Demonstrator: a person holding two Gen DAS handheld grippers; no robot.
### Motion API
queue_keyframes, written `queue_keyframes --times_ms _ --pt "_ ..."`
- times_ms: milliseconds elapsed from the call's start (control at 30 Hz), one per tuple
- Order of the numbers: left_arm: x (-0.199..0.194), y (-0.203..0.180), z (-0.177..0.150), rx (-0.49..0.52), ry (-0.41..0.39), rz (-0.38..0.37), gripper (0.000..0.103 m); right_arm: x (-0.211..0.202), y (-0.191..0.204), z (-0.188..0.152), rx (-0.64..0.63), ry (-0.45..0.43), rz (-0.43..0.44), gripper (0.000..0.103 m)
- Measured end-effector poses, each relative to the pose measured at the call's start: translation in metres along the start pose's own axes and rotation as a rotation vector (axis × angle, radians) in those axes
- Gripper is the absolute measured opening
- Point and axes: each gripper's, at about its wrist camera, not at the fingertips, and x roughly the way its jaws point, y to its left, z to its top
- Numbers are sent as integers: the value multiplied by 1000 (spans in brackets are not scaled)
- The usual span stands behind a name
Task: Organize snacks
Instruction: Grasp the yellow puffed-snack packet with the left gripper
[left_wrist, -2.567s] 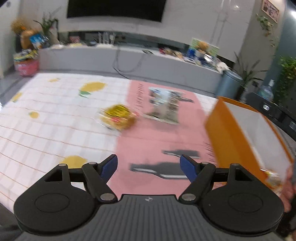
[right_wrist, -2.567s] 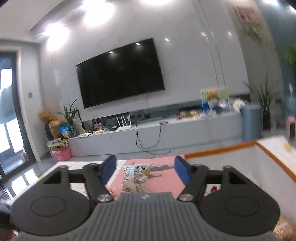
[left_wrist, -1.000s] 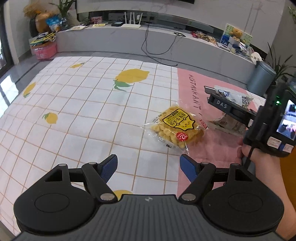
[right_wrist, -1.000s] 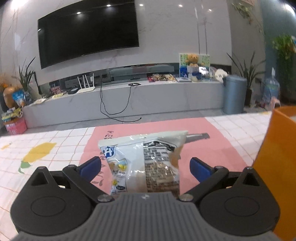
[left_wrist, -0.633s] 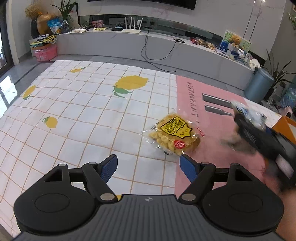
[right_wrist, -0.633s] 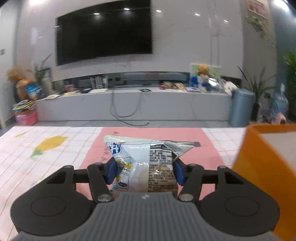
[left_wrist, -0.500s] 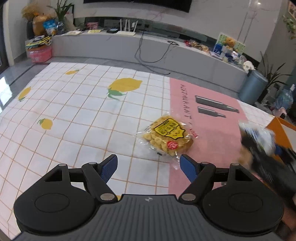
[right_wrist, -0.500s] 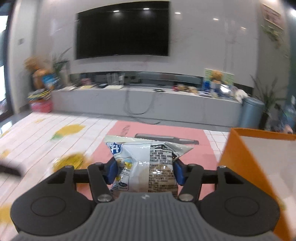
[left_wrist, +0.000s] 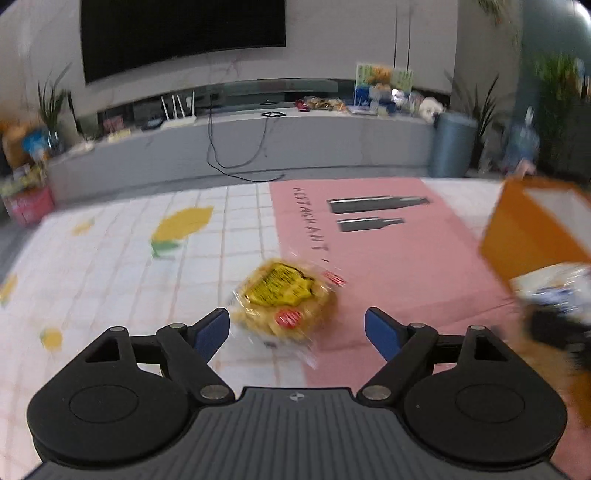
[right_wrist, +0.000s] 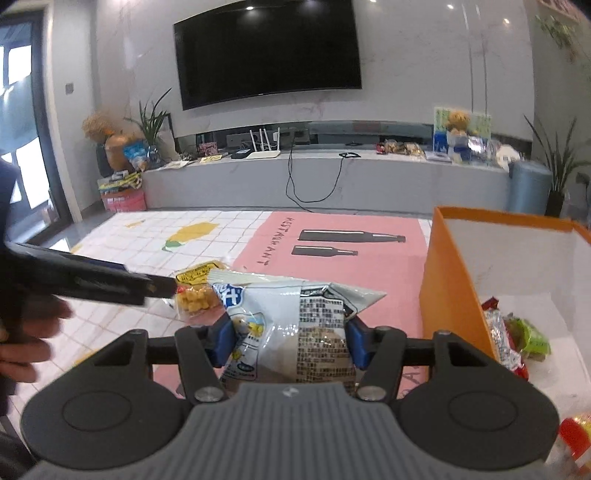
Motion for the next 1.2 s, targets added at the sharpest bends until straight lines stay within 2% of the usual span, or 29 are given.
queue_keyframes --times_ms 67,267,333,467,533,600,700,833,967,1200 --pt "17 0 6 23 4 21 97 2 -3 1 3 2 -5 58" --pt "67 15 12 22 72 -43 97 12 -7 -2 29 22 -15 58" --pt "81 22 14 22 87 -70 102 14 -5 -4 13 20 -24 58" --pt "94 33 15 -14 79 -96 103 16 0 -8 -19 26 -40 59" --pt "102 38 14 -38 104 -127 103 18 1 -10 -25 34 -43 59" --pt "110 36 8 -20 118 -135 103 20 1 -10 -26 38 -44 59" --pt "111 27 0 53 75 -113 103 21 3 -11 -43 36 -48 59" --pt "111 28 4 27 94 -114 103 20 5 -11 -49 31 -44 59" --pt "107 33 11 -38 119 -84 89 18 6 -13 -60 25 -34 59" --pt "93 31 9 -97 134 -116 83 14 4 -10 -54 7 -28 59"
